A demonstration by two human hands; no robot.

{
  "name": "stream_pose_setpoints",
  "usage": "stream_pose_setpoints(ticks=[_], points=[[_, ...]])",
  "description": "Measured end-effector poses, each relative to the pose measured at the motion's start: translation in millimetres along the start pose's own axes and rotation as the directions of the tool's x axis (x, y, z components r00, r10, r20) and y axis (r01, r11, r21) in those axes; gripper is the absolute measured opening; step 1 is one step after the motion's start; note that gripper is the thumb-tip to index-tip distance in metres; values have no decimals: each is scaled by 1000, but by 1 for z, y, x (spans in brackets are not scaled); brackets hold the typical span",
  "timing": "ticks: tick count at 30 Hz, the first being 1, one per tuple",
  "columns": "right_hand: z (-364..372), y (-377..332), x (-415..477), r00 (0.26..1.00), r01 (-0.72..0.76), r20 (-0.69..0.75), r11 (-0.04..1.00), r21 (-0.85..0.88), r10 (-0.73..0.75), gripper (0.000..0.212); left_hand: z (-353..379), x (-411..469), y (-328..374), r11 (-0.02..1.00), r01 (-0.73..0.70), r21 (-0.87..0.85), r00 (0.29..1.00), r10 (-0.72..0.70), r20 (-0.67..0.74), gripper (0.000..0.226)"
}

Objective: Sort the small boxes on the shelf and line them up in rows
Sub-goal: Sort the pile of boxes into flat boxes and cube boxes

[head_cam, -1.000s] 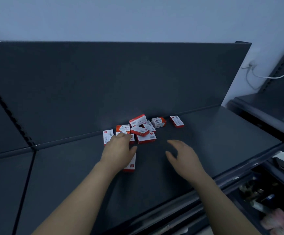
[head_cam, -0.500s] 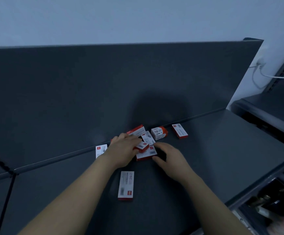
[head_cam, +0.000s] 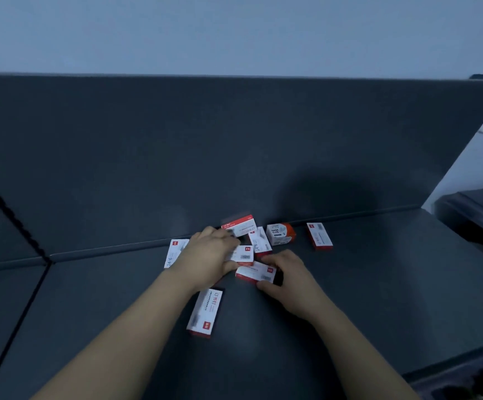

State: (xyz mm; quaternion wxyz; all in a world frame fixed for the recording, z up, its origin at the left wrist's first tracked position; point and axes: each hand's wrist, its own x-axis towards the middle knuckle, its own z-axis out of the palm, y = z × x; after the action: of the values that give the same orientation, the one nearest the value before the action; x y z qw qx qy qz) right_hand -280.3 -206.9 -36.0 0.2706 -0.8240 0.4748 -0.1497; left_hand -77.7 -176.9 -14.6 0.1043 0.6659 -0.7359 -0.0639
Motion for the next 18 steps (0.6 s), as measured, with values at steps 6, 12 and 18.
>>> stream_pose_setpoints(ticks=[6, 12, 18], points=[[-8, 4, -8, 994, 91, 58, 993, 69, -95, 25, -8, -44, 20, 947, 222, -230, 957, -257, -137, 48], [-10, -20, -15, 976, 216, -16, 956, 201, -217, 30, -11, -98, 32, 855, 373, -361, 839, -477, -263, 44], [9, -64, -20, 949, 310, -51, 893, 327, -311, 34, -13, -159, 23, 759, 501, -417, 693, -640, -332, 32]])
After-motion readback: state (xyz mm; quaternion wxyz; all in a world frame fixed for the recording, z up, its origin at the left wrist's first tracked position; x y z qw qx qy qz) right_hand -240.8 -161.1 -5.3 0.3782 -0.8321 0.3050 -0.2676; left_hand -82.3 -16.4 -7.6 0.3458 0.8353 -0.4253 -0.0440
